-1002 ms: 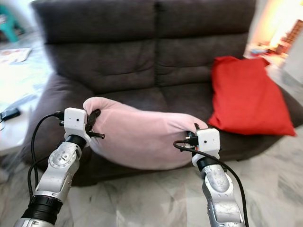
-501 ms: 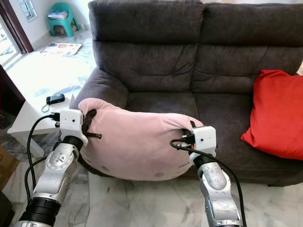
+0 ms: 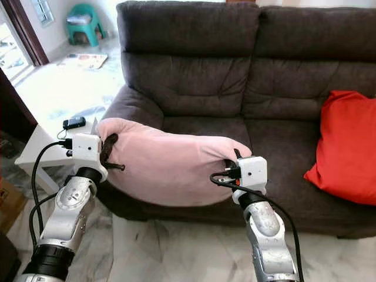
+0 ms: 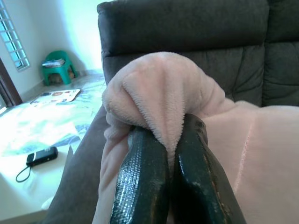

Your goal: Move the pillow to the sofa from floor

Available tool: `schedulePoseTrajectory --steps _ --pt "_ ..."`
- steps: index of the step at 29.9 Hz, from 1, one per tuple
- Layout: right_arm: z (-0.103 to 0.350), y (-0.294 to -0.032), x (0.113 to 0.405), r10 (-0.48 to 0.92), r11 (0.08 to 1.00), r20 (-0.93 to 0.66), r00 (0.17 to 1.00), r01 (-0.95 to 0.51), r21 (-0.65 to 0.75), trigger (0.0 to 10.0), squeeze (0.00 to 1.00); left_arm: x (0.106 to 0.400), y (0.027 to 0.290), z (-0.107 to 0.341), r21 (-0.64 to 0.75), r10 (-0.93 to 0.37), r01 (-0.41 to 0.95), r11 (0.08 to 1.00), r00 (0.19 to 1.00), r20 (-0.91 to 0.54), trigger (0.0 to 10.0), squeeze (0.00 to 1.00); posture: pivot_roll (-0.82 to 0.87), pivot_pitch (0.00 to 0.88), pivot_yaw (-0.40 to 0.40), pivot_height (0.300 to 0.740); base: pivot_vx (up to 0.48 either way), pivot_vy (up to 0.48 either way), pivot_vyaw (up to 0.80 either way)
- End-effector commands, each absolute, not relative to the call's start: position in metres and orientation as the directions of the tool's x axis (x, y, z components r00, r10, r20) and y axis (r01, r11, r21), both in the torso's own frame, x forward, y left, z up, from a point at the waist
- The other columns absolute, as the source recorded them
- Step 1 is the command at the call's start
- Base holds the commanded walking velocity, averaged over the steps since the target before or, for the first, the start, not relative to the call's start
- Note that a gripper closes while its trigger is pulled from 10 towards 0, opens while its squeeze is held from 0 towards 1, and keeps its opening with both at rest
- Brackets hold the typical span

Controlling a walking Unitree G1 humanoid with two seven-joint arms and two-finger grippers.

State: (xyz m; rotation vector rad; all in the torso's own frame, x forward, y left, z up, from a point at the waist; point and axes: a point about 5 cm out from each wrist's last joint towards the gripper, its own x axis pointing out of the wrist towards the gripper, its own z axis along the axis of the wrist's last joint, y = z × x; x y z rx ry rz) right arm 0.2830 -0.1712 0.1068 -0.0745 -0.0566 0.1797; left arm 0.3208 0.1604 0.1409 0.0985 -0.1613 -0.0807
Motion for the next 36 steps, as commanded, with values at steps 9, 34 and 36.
schedulePoseTrajectory --steps 9,34,36 --pt "0.132 -0.163 0.286 0.213 0.975 0.175 0.961 -0.197 -0.1 10.0 0.0 0.324 0.161 0.17 0.117 -0.076 0.045 0.992 0.959 0.273 10.0 0.0 -0.02 0.0 -0.01 0.74 0.292 0.0 0.09" --pt "0.149 -0.148 0.287 0.28 0.96 0.231 0.932 -0.266 -0.091 10.0 0.0 0.331 0.165 0.212 0.113 -0.05 0.006 0.994 0.919 0.39 10.0 0.0 -0.01 0.002 -0.014 0.74 0.307 0.0 0.23" --pt "0.148 -0.147 0.287 0.28 0.96 0.23 0.932 -0.267 -0.088 10.0 0.0 0.331 0.165 0.212 0.113 -0.049 0.005 0.994 0.92 0.389 10.0 0.0 -0.01 0.002 -0.014 0.74 0.307 0.0 0.8"
